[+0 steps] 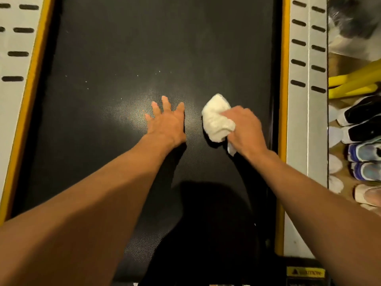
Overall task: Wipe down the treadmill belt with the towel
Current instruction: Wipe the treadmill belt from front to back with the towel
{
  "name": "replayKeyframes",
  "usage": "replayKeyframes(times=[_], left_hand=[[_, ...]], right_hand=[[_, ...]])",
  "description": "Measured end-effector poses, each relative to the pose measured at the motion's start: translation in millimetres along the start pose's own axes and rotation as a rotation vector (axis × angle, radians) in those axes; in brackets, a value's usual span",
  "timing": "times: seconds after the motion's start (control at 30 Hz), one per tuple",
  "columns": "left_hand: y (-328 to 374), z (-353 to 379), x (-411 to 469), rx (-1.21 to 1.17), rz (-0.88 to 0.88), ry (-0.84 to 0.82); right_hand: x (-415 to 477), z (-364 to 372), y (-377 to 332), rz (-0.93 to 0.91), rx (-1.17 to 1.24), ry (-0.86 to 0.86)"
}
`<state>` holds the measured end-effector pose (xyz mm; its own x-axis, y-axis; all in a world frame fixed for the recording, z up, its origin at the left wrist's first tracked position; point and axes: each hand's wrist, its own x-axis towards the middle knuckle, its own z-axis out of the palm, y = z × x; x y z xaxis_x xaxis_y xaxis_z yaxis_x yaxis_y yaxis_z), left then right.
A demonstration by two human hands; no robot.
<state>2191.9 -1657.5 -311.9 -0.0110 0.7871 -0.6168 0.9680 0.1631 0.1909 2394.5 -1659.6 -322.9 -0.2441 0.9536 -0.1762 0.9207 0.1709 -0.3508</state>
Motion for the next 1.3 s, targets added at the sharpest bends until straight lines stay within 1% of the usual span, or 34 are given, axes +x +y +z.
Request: replayKeyframes(times=[0.03,0.07,0.1,0.17,0.23,0.27,0.33,0.4,0.43,0.47,0.5,0.53,0.57,0.6,0.63,0.67,0.7,0.73,0.83,0.87,0.9,1.0,1.03,1.07,1.17,1.2,1.23,1.3], left_hand=[[6,1,1,0.002,-0.010,-0.028],[9,2,2,0.007,-0.020,-0.049],[11,3,3,0.018,-0.025,-0.060],[10,5,5,0.041,-0.019,-0.065],[8,5,7,0.060,-0.008,-0.065],[8,4,7,0.064,-0.004,-0.069],[9,4,7,0.071,-0.001,-0.080],[10,3,8,0.081,-0.007,-0.084],[10,3,8,0.080,-0.008,-0.083],[10,3,9,0.077,-0.006,-0.078],[9,3,9,0.071,-0.004,-0.075],[8,4,9,0.064,0.001,-0.071],[7,4,9,0.058,0.006,-0.065],[7,5,9,0.057,0.010,-0.059],[7,5,9,0.057,0.012,-0.054],[6,5,9,0.058,0.011,-0.051],[5,5,9,0.054,0.006,-0.054],[5,5,9,0.047,0.000,-0.059],[6,4,9,0.048,-0.003,-0.060],[6,4,9,0.046,-0.002,-0.059],[5,5,8,0.040,-0.002,-0.058],[4,6,7,0.008,-0.007,-0.048],[3,7,7,0.001,-0.009,-0.043],[3,8,7,-0.007,-0.011,-0.037],[4,8,7,-0.038,-0.021,-0.035],[4,8,5,-0.046,-0.021,-0.034],[3,7,4,-0.056,-0.014,-0.029],[-3,7,0,-0.113,0.006,0.017]], right_hand=[[-3,-2,0,-0.030,0.040,-0.012],[4,-7,4,-0.007,0.051,0.018],[19,-12,13,0.043,-0.002,0.086],[51,-25,40,0.210,-0.083,0.213],[63,-33,55,0.351,-0.086,0.227],[59,-32,52,0.365,-0.067,0.198],[37,-25,25,0.279,-0.028,0.078],[7,-16,-11,0.068,-0.011,-0.136],[-3,-14,-23,-0.029,-0.009,-0.214],[-1,-13,-25,-0.078,-0.018,-0.225],[5,-17,-22,-0.062,-0.030,-0.161],[15,-21,-12,-0.002,-0.011,-0.052],[27,-27,0,0.091,0.022,0.073],[36,-32,16,0.190,0.043,0.162],[41,-36,28,0.280,0.040,0.197],[42,-36,35,0.338,0.033,0.195],[37,-33,33,0.355,0.039,0.164],[30,-28,27,0.323,0.043,0.115],[2,-15,1,0.101,0.081,-0.104],[1,-16,-3,0.092,0.122,-0.129],[6,-21,-4,0.139,0.148,-0.088],[34,-42,17,0.311,0.176,0.138],[42,-47,25,0.348,0.185,0.153],[48,-47,28,0.366,0.178,0.124],[54,-33,15,0.370,0.014,-0.071],[53,-26,9,0.389,-0.056,-0.096],[52,-19,4,0.409,-0.106,-0.075],[56,-15,-2,0.454,-0.099,0.062]])
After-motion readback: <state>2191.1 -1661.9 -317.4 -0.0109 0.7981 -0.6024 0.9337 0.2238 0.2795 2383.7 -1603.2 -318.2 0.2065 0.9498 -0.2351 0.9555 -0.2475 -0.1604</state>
